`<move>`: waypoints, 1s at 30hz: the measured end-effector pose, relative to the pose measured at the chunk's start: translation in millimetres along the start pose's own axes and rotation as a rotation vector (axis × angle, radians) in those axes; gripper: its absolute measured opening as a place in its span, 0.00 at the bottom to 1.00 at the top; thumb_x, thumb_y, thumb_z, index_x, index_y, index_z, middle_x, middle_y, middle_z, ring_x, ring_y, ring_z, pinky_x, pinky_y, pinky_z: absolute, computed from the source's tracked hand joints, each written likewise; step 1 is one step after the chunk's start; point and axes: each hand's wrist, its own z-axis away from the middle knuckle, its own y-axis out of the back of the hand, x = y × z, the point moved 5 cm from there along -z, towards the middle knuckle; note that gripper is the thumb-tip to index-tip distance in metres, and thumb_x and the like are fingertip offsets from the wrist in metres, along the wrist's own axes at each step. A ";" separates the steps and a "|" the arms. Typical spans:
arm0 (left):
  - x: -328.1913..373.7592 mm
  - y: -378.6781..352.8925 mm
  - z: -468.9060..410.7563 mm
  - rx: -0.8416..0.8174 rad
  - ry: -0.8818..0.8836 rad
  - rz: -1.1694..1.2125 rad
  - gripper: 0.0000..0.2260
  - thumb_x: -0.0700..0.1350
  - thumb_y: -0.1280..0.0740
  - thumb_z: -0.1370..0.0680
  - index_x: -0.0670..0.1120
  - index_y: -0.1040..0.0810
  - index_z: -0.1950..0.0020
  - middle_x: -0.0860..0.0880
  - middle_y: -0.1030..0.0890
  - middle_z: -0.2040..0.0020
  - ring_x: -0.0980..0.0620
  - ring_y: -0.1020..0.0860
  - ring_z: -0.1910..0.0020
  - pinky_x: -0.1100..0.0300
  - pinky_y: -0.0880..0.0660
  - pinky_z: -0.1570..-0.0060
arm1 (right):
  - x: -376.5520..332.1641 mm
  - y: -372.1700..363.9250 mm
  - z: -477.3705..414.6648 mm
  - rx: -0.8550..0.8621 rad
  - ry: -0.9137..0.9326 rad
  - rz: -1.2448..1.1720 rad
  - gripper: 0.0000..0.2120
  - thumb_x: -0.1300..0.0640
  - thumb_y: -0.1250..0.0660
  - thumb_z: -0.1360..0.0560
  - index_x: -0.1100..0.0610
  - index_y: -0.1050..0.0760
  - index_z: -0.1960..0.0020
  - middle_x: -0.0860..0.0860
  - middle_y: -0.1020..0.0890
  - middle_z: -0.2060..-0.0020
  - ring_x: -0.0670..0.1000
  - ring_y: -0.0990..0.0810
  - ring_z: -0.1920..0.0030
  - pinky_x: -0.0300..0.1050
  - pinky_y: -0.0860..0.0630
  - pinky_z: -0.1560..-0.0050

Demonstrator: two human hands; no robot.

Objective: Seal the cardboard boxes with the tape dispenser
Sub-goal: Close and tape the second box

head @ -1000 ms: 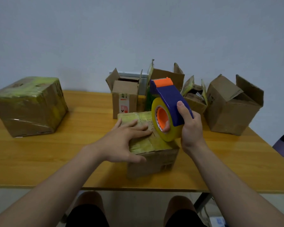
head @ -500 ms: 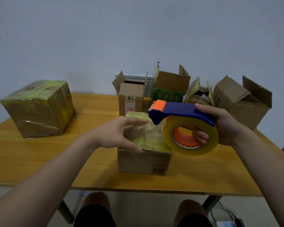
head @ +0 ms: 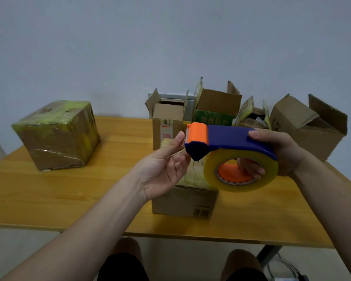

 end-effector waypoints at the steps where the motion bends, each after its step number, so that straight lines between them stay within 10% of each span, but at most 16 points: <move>1: -2.9 0.4 0.1 -0.014 0.000 0.032 0.33 0.42 0.12 0.43 0.39 0.15 0.39 0.40 0.16 0.50 0.54 0.18 0.66 0.66 0.19 0.67 | 0.1 -1.1 -1.7 -0.011 0.006 -0.005 0.30 0.40 0.31 0.24 0.66 0.21 0.39 0.55 0.21 0.75 0.54 0.22 0.75 0.49 0.24 0.64; 10: -3.0 0.0 10.0 -0.098 -0.029 0.084 0.24 0.33 0.17 0.36 0.36 0.16 0.41 0.41 0.16 0.53 0.52 0.16 0.64 0.64 0.18 0.66 | -1.5 -4.5 -5.3 -0.053 0.035 -0.040 0.29 0.41 0.33 0.23 0.66 0.22 0.36 0.55 0.20 0.74 0.54 0.22 0.74 0.58 0.32 0.58; 16: 8.6 7.3 15.1 0.103 -0.026 -0.202 0.26 0.51 0.21 0.30 0.41 0.18 0.35 0.45 0.15 0.51 0.54 0.17 0.64 0.67 0.25 0.70 | -10.2 -14.4 -2.9 -0.074 -0.004 0.046 0.21 0.38 0.33 0.23 0.55 0.14 0.53 0.51 0.18 0.73 0.51 0.21 0.73 0.48 0.23 0.61; 30: 40.6 22.5 23.1 0.332 -0.073 -0.777 0.12 0.38 0.25 0.28 0.37 0.14 0.46 0.37 0.13 0.52 0.50 0.13 0.59 0.66 0.19 0.67 | -11.4 -23.9 -2.9 -0.003 -0.245 0.078 0.20 0.37 0.29 0.27 0.53 0.13 0.53 0.52 0.15 0.68 0.50 0.16 0.69 0.43 0.18 0.59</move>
